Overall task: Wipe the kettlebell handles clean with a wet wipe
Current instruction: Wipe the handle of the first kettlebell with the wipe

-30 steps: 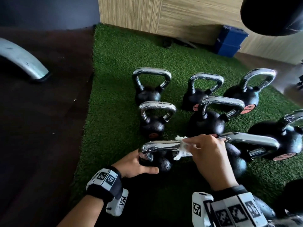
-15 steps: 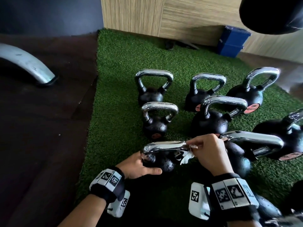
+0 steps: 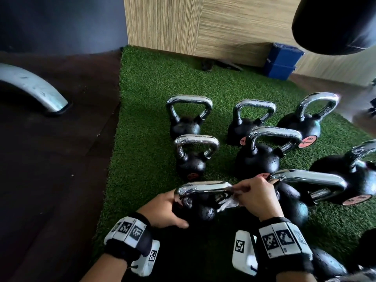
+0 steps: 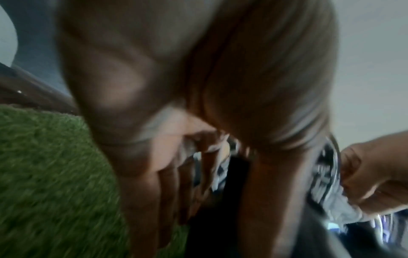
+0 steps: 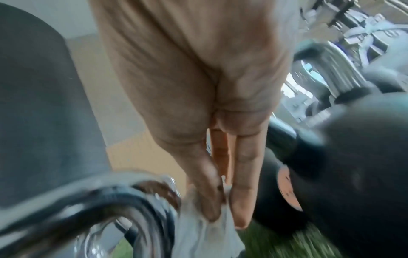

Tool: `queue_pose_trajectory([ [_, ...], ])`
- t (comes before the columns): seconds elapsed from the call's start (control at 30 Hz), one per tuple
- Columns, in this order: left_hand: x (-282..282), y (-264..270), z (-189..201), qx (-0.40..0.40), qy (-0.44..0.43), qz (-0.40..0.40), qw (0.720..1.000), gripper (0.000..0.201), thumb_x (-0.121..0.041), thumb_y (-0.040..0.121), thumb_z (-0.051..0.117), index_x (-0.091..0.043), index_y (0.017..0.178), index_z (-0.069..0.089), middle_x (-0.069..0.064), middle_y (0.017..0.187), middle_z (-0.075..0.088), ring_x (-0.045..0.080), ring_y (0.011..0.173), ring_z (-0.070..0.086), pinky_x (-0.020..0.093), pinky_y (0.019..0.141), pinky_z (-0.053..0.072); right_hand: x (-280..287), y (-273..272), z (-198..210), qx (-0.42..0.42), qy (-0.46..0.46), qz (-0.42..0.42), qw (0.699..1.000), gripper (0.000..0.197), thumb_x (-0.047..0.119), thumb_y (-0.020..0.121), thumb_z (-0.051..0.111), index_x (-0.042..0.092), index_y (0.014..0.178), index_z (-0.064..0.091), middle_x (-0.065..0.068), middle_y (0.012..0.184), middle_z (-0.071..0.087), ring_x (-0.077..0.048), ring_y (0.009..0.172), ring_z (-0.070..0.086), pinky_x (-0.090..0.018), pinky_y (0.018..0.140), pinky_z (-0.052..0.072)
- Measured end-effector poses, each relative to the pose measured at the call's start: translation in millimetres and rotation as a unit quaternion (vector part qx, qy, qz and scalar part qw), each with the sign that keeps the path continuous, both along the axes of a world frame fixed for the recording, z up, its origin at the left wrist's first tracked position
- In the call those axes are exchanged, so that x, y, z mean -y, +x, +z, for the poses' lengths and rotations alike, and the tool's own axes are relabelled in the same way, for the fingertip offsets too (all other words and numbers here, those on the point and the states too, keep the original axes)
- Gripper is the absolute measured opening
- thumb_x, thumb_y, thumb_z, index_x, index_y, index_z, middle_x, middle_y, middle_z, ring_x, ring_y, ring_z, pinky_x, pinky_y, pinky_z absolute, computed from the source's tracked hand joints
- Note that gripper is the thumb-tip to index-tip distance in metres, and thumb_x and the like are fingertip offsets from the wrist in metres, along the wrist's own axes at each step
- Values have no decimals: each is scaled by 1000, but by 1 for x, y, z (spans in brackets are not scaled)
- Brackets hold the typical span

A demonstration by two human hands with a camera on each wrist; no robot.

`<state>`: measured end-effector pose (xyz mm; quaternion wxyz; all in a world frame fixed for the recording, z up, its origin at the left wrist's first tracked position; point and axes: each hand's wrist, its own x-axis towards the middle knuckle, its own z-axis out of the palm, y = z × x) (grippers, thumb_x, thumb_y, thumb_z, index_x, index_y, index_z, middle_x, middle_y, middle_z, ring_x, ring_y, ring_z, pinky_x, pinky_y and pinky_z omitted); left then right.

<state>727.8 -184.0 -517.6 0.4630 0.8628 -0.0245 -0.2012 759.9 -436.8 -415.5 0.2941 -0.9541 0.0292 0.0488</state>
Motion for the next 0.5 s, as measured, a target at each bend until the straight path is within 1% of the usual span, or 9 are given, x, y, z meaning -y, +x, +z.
queue_pose_trajectory([
  [0.07, -7, 1, 12, 52, 1, 24, 998, 65, 2, 80, 70, -41, 128, 63, -27, 118, 69, -12, 105, 62, 0, 91, 41, 3, -4, 16, 67, -37, -15, 997, 20, 5, 76, 80, 24, 82, 82, 3, 78, 76, -2, 64, 57, 0, 51, 37],
  [0.1, -10, 1, 24, 88, -3, 58, 994, 65, 8, 85, 62, -32, 137, 61, -17, 127, 67, -9, 105, 63, -1, 89, 42, 5, -7, 26, 96, -45, -18, 994, 21, 6, 77, 79, 26, 81, 82, 4, 80, 77, -3, 66, 57, 0, 52, 35],
  [0.17, -11, 0, 52, 196, -30, 136, 971, 49, 4, 96, 58, -24, 137, 63, -11, 131, 67, -6, 105, 65, 2, 88, 46, 6, -13, 45, 140, -21, 2, 990, 21, 10, 75, 82, 30, 79, 81, 14, 74, 75, 0, 64, 61, -1, 56, 37],
  [0.23, -6, -2, 80, 263, -131, 165, 941, 32, -14, 101, 62, -20, 131, 68, -10, 127, 71, 2, 112, 68, 15, 94, 53, 2, -19, 62, 153, 52, 59, 985, 22, 13, 73, 84, 34, 80, 81, 20, 67, 73, 4, 62, 65, -2, 57, 42],
  [0.3, 6, -5, 107, 211, -258, 147, 931, 36, -29, 97, 61, -16, 130, 68, -5, 123, 74, 7, 112, 70, 23, 92, 57, -9, -24, 72, 147, 125, 120, 974, 24, 16, 72, 85, 37, 83, 81, 15, 70, 74, -1, 63, 67, -8, 59, 46],
  [0.37, 17, -7, 122, 123, -323, 115, 931, 36, -36, 95, 59, -18, 125, 70, -6, 115, 77, 8, 105, 73, 20, 82, 58, -21, -28, 76, 151, 167, 147, 963, 25, 18, 71, 87, 39, 85, 80, 10, 70, 74, -6, 62, 66, -13, 60, 48],
  [0.43, 26, -9, 126, 75, -346, 72, 933, 24, -36, 96, 61, -23, 105, 79, -8, 84, 76, 6, 78, 73, 14, 68, 55, -30, -27, 74, 174, 174, 152, 957, 25, 20, 69, 88, 36, 85, 79, 15, 71, 74, -3, 61, 64, -9, 58, 44],
  [0.47, 27, -10, 124, 57, -362, 63, 928, 23, -37, 94, 63, -22, 95, 81, -7, 72, 69, 6, 66, 65, 14, 64, 52, -33, -26, 73, 183, 176, 151, 955, 25, 19, 68, 89, 34, 85, 78, 17, 73, 74, -3, 62, 65, -8, 58, 43],
  [0.5, 28, -11, 122, 36, -379, 69, 922, 26, -37, 89, 67, -17, 95, 82, -1, 71, 68, 10, 67, 65, 16, 66, 53, -35, -25, 71, 189, 181, 148, 954, 25, 19, 67, 89, 31, 85, 75, 18, 74, 75, -5, 63, 65, -9, 58, 43],
])
